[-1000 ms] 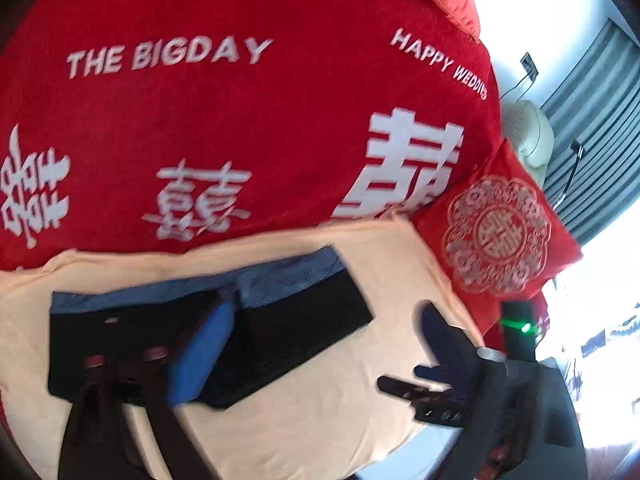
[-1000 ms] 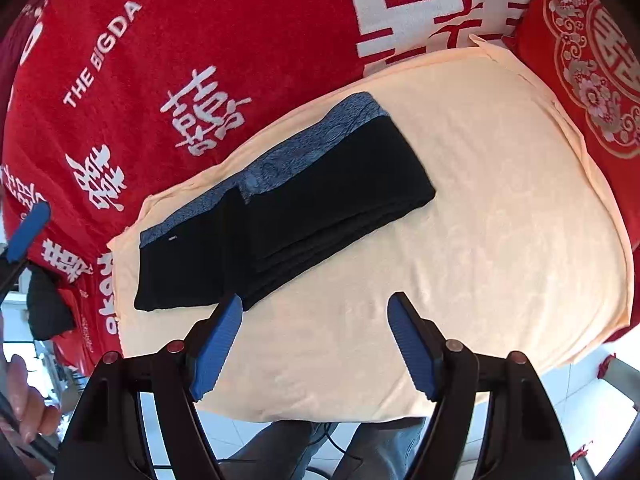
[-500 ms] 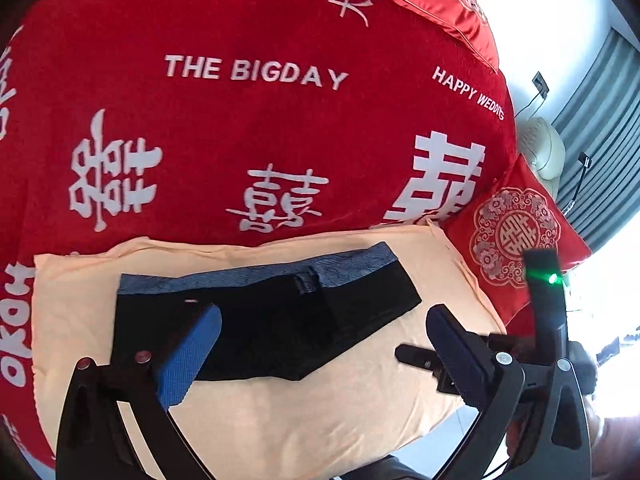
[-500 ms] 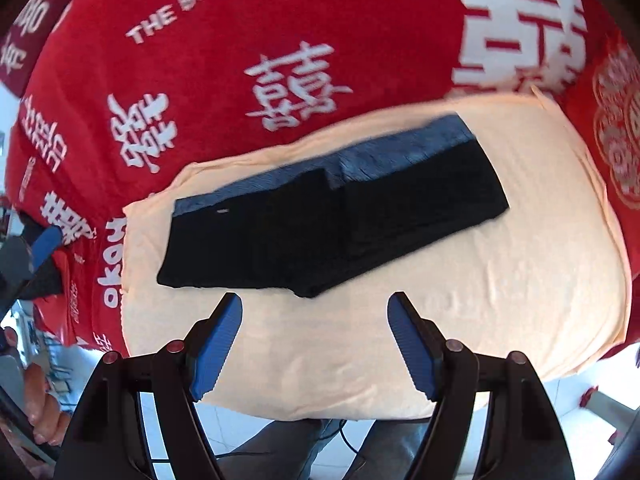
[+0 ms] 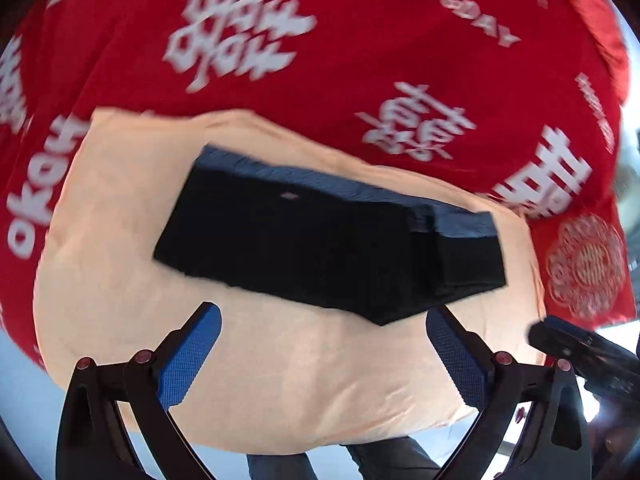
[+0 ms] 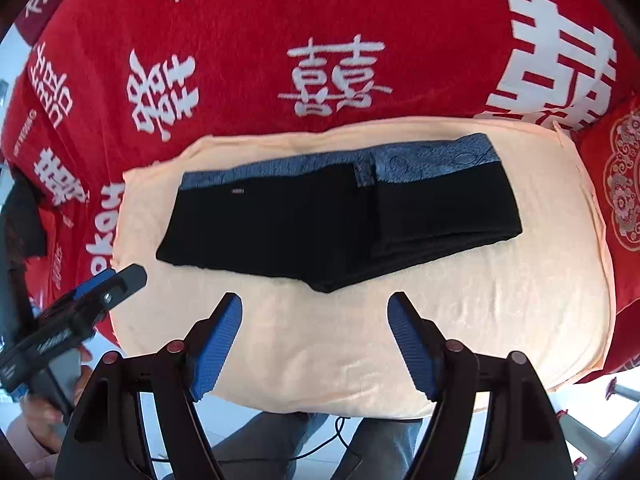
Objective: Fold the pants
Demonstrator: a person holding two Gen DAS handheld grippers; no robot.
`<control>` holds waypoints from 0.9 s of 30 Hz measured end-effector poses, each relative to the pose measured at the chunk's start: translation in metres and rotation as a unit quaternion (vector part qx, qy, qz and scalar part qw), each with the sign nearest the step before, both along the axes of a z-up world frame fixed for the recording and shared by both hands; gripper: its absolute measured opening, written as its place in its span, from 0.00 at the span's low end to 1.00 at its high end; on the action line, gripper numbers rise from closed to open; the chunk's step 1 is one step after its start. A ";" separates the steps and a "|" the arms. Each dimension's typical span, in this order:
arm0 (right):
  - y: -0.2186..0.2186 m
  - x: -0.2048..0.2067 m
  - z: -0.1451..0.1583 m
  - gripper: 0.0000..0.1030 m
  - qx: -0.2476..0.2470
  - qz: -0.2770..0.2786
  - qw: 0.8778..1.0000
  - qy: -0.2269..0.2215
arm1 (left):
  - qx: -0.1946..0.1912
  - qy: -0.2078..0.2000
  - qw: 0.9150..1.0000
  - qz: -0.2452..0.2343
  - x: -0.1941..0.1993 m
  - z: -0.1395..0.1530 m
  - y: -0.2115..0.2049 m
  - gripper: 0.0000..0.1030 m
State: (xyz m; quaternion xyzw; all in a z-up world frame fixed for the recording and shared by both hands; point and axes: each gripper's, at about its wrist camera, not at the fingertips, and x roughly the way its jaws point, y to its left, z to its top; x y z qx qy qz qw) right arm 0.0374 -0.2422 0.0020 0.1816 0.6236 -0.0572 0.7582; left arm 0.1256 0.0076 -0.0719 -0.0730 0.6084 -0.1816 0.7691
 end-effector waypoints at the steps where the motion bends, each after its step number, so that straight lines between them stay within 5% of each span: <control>1: 0.001 0.001 -0.004 0.76 0.002 0.002 1.000 0.002 | 0.004 0.007 1.000 0.004 0.001 -0.008 0.005 1.00; 6: 0.012 0.008 -0.053 0.76 0.020 0.022 0.999 0.036 | 0.046 0.031 0.997 0.053 0.009 -0.060 0.029 1.00; 9: 0.018 0.012 -0.080 0.76 0.023 0.039 0.997 0.057 | 0.039 0.045 0.993 0.100 0.016 -0.090 0.045 1.00; 16: 0.034 0.034 -0.142 0.76 0.054 0.086 0.992 0.067 | -0.100 0.065 0.974 0.193 0.030 -0.155 0.076 1.00; 21: 0.045 0.047 -0.166 0.76 0.084 0.105 0.989 0.067 | -0.138 0.062 0.968 0.200 0.038 -0.178 0.072 1.00; 27: 0.047 0.057 -0.164 0.76 0.097 0.115 0.987 0.055 | -0.173 0.048 0.958 0.224 0.062 -0.167 0.063 1.00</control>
